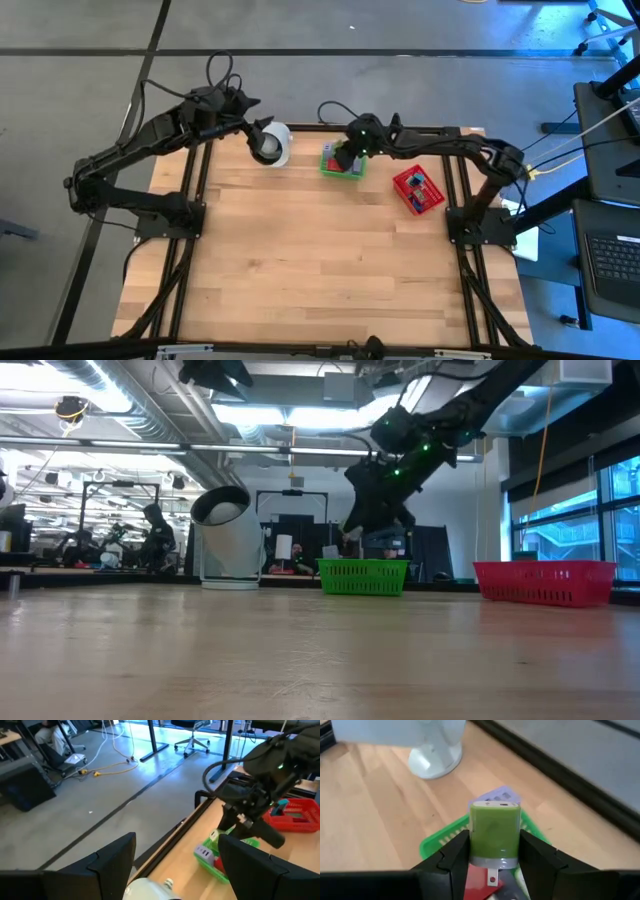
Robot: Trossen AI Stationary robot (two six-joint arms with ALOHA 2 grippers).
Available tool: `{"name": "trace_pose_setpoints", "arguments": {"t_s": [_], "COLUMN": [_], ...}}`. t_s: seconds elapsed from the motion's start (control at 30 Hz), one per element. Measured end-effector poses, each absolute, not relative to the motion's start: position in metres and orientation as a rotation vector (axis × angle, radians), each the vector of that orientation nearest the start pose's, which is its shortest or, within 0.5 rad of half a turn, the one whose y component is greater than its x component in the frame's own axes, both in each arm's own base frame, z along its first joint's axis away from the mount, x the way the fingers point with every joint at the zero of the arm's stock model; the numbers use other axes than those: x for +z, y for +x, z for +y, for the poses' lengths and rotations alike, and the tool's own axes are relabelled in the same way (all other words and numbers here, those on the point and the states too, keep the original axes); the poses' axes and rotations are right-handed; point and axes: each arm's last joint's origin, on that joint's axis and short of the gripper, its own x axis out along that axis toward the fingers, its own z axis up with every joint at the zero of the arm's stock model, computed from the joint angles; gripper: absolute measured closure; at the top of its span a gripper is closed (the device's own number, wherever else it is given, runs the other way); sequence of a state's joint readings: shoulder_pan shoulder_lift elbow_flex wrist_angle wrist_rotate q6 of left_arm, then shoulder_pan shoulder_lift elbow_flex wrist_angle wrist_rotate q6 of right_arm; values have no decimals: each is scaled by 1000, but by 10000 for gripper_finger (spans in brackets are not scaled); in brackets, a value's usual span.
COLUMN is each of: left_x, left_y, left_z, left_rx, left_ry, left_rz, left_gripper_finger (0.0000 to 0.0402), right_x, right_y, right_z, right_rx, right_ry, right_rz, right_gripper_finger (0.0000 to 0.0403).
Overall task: Pick & Place Office items
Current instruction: Put the green charger adapter into the green bin, then return to Home Position
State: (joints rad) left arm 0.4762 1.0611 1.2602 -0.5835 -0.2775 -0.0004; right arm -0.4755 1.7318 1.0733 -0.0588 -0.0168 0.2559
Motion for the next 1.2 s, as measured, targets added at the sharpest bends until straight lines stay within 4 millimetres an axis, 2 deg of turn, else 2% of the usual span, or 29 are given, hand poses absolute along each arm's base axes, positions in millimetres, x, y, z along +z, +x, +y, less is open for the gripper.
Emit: {"name": "trace_pose_setpoints", "arguments": {"t_s": [0.3, 0.73, 1.2], "left_x": [405, 406, 406], "left_y": [182, 182, 182], "left_z": [102, 102, 102], "left_rx": [735, 747, 741], "left_ry": [-68, -110, -121], "left_rz": [381, 361, 357], "left_gripper_finger": [123, 123, 123], "right_x": [177, 176, 176], "right_y": [331, 332, 332], "right_z": [-168, -170, -170], "right_rx": [-478, -527, -528], "right_ry": [447, 425, 426], "right_rz": [696, 690, 690], "right_gripper_finger": [252, 250, 173]}}
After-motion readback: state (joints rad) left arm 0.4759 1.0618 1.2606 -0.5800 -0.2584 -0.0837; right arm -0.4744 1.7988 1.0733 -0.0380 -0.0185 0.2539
